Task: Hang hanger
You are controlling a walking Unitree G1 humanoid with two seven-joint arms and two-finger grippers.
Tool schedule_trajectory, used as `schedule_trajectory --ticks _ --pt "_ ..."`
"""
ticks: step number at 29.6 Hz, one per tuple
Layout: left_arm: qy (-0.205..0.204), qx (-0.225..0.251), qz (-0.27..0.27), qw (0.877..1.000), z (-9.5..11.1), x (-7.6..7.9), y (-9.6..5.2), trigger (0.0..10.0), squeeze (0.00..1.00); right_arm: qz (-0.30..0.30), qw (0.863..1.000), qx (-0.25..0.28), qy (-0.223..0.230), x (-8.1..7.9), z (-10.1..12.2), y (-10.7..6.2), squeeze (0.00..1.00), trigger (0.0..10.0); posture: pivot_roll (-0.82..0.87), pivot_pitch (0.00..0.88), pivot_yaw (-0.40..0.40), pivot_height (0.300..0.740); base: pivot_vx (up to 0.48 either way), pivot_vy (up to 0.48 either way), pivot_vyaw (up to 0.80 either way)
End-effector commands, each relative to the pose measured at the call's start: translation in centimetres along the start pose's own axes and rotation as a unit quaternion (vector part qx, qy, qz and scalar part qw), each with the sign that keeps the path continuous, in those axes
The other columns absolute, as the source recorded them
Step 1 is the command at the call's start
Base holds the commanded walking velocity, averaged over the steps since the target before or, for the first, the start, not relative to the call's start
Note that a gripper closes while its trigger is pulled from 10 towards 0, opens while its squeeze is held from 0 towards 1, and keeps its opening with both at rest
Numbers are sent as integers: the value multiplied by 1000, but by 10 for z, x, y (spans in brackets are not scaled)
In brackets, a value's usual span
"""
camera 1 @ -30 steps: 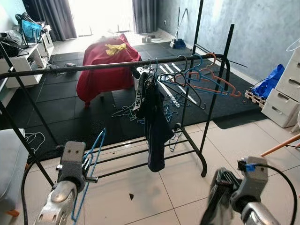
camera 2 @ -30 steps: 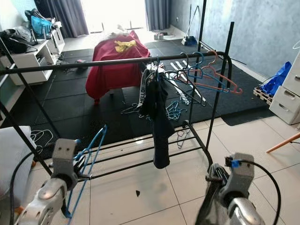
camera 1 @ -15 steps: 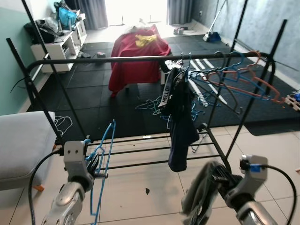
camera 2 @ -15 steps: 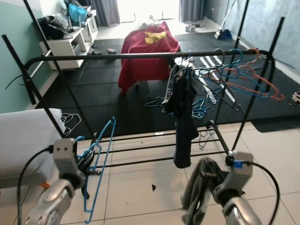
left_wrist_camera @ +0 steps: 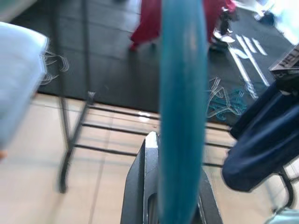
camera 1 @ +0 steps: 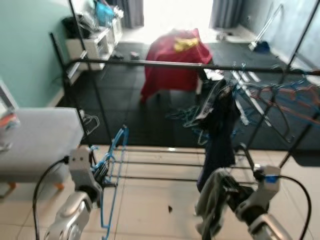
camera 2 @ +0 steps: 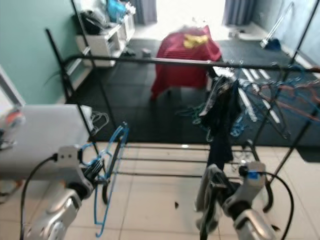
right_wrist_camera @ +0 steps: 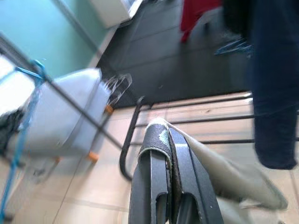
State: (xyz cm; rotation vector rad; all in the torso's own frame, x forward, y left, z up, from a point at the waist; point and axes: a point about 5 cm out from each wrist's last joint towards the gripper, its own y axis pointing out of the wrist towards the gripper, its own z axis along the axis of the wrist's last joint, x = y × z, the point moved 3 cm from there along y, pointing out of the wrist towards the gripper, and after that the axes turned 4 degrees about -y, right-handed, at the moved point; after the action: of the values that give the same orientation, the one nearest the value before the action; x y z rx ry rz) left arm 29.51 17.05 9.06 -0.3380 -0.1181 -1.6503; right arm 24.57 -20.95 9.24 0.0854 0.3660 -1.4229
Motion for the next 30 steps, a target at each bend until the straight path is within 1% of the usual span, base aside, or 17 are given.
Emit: schedule_trajectory --ticks 1,5,8,11,12,13,14,16,18,20,22,23,25,27,28,29,30 --pt "5 -3 0 1000 -2 -2 -3 10000 0 8 1000 0 9 -2 0 0 0 10000 -21 33 -24 740 0 0 769" --pt "-1 -11 -11 1000 -3 -1 -1 10000 0 9 1000 3 15 -2 1 0 0 10000 -26 34 -17 740 0 0 769" --pt "-27 -23 -28 999 -5 1 3 10000 0 9 1000 14 26 -2 4 1 0 10000 -28 28 -17 740 0 0 763" --pt "-55 -25 -59 996 1 5 5 10000 0 -8 998 45 46 2 15 1 0 10000 -25 23 -18 740 0 0 752" --pt "-55 -25 -59 996 1 5 5 10000 0 -8 998 45 46 2 15 1 0 10000 -25 23 -18 740 0 0 756" --pt "-50 -16 -46 998 5 -1 4 10000 0 -29 996 63 51 10 22 2 0 10000 -17 23 -19 740 0 0 756" --pt "-50 -16 -46 998 5 -1 4 10000 0 -29 996 63 51 10 22 2 0 10000 -17 23 -19 740 0 0 756" --pt "-35 -8 -19 999 5 -11 3 10000 0 -51 995 73 45 22 26 1 0 10000 -11 22 -18 740 0 0 756" --pt "-35 -8 -19 999 5 -11 3 10000 0 -51 995 73 45 22 26 1 0 10000 -11 22 -18 740 0 0 756" --pt "-27 -6 -8 1000 5 -15 2 10000 0 -59 995 74 38 27 27 1 0 10000 -11 22 -18 740 0 0 750" --pt "4 -39 42 998 -24 -42 -4 10000 0 -103 994 34 24 57 1 -8 0 10000 0 18 -29 740 0 0 750" --pt "4 -39 42 998 -24 -42 -4 10000 0 -103 994 34 24 57 1 -8 0 10000 0 18 -29 740 0 0 750" --pt "17 -91 70 993 -58 -59 -16 10000 0 -135 991 -10 20 75 -29 -20 0 10000 -3 16 -31 740 0 0 750" --pt "17 -91 70 993 -58 -59 -16 10000 0 -135 991 -10 20 75 -29 -20 0 10000 -3 16 -31 740 0 0 750" --pt "21 -119 80 989 -77 -64 -23 10000 0 -145 989 -34 22 80 -47 -27 0 10000 -7 14 -30 740 0 0 750" --pt "21 -119 80 989 -77 -64 -23 10000 0 -145 989 -34 22 80 -47 -27 0 10000 -7 14 -30 740 0 0 750" --pt "19 -140 87 986 -91 -66 -30 10000 0 -155 986 -59 24 82 -65 -35 0 10000 -10 12 -30 740 0 0 750"
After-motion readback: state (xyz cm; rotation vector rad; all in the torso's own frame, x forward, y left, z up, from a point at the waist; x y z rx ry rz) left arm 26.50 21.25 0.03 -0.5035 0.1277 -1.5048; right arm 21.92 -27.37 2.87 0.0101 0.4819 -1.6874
